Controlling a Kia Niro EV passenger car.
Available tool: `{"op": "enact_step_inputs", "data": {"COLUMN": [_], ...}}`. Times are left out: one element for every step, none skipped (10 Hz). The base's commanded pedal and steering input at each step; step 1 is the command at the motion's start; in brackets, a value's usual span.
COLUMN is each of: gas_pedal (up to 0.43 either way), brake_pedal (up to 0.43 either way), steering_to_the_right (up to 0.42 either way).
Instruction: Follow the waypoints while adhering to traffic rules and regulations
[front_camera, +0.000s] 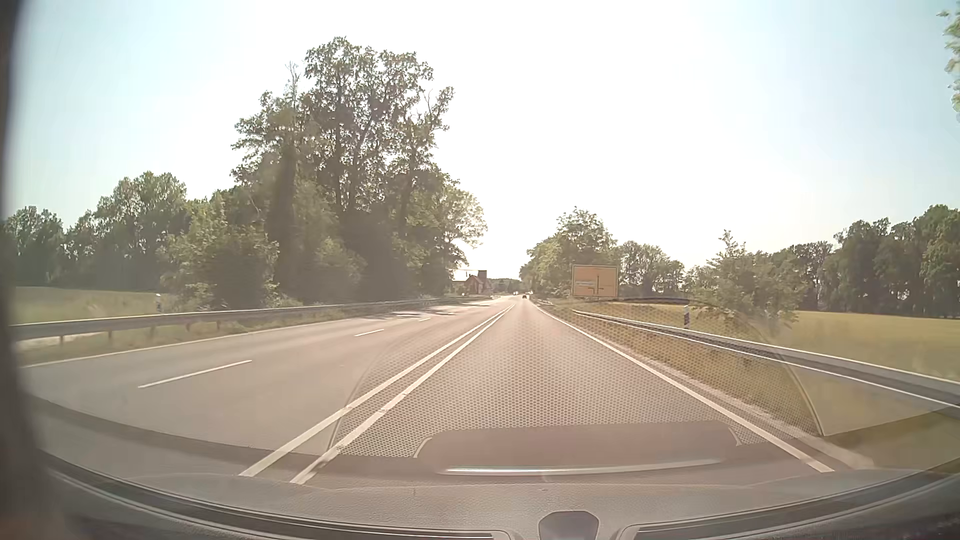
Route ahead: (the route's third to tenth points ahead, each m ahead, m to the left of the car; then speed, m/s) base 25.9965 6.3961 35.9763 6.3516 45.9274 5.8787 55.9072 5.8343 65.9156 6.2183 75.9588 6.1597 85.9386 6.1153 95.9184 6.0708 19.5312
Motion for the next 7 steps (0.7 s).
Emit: {"op": "enact_step_inputs", "data": {"gas_pedal": [0.008, 0.008, 0.020, 0.020, 0.020, 0.020, 0.020], "brake_pedal": [0.006, 0.006, 0.006, 0.006, 0.006, 0.006, 0.006], "steering_to_the_right": [0.006, 0.006, 0.006, 0.006, 0.006, 0.006, 0.006]}}
